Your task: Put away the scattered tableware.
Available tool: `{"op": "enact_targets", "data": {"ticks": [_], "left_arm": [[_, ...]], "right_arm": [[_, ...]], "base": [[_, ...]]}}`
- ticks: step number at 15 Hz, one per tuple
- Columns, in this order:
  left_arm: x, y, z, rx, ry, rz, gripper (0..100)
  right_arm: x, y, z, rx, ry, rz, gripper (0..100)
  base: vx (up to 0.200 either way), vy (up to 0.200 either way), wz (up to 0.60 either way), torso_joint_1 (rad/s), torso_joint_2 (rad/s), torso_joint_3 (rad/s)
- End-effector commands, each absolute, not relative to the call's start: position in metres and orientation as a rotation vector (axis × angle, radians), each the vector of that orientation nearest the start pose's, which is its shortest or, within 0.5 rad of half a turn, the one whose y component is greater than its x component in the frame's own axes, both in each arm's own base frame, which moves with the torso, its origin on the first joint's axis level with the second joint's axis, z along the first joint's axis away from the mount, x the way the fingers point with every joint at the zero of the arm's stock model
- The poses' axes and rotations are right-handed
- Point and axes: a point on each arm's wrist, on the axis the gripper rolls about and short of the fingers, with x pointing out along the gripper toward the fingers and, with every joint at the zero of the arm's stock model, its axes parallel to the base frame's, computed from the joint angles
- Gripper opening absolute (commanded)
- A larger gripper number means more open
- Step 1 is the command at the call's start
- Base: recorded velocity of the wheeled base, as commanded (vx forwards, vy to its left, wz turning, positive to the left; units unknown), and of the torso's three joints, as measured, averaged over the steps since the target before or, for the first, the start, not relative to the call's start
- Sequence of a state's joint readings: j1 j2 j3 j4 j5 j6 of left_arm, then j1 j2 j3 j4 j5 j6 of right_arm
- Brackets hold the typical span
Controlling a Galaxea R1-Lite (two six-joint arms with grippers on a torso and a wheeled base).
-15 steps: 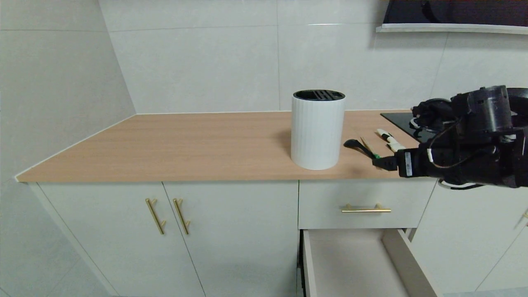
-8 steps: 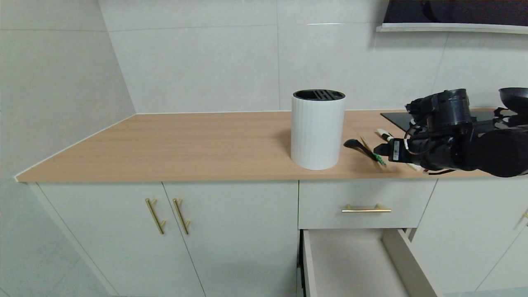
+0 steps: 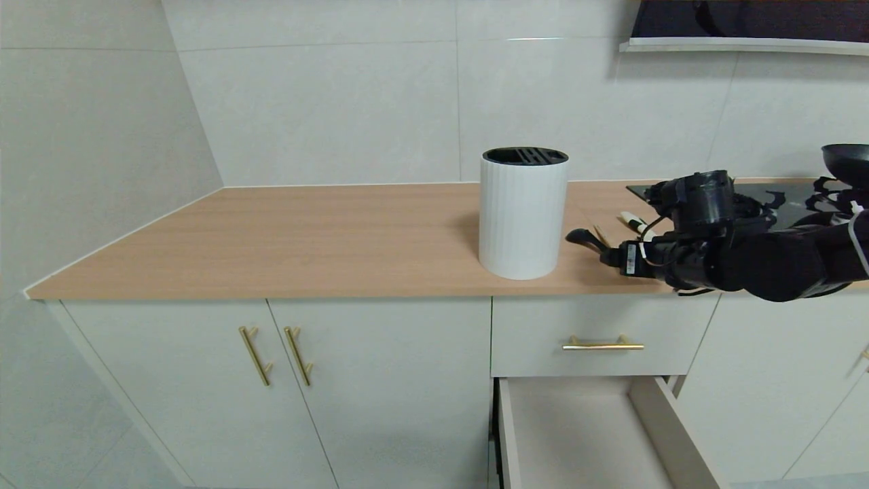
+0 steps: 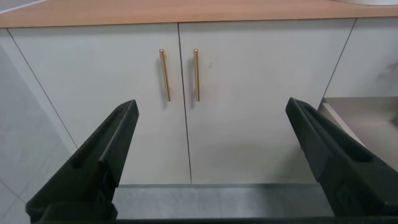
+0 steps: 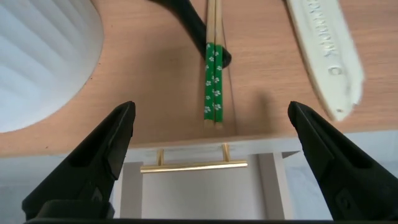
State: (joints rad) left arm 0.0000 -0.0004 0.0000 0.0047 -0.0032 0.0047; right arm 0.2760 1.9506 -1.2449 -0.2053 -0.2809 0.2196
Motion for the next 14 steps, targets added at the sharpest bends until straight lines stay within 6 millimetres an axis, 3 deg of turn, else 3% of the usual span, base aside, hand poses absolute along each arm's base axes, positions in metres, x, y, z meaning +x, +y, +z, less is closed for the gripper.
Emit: {"op": "enact_targets", "data": {"ticks": [1,11,12,14], "left_arm": [[-0.023,0.000,0.075,0.005,0.005,-0.003,100],[-0.023,0.000,0.075,0.005,0.005,-0.003,100],[-0.023,0.000,0.075,0.005,0.005,-0.003,100],[-0.023,0.000,0.075,0.005,0.005,-0.003,100]], "right_arm": [[0.377,0.100,0.163,0.071,0.500,-0.063,100],[0.389,0.097,0.152,0.076,0.494,-0.077,100],[0.389,0.096,0.153,0.078,0.491,-0.080,0],[0.389,0.095,0.153,0.080,0.491,-0.082,0]], "base": [[0.000,0.000,0.00,0.000,0.00,0.000],[0.000,0.000,0.00,0.000,0.00,0.000],[0.000,0.000,0.00,0.000,0.00,0.000],[0.000,0.000,0.00,0.000,0.00,0.000]]}}
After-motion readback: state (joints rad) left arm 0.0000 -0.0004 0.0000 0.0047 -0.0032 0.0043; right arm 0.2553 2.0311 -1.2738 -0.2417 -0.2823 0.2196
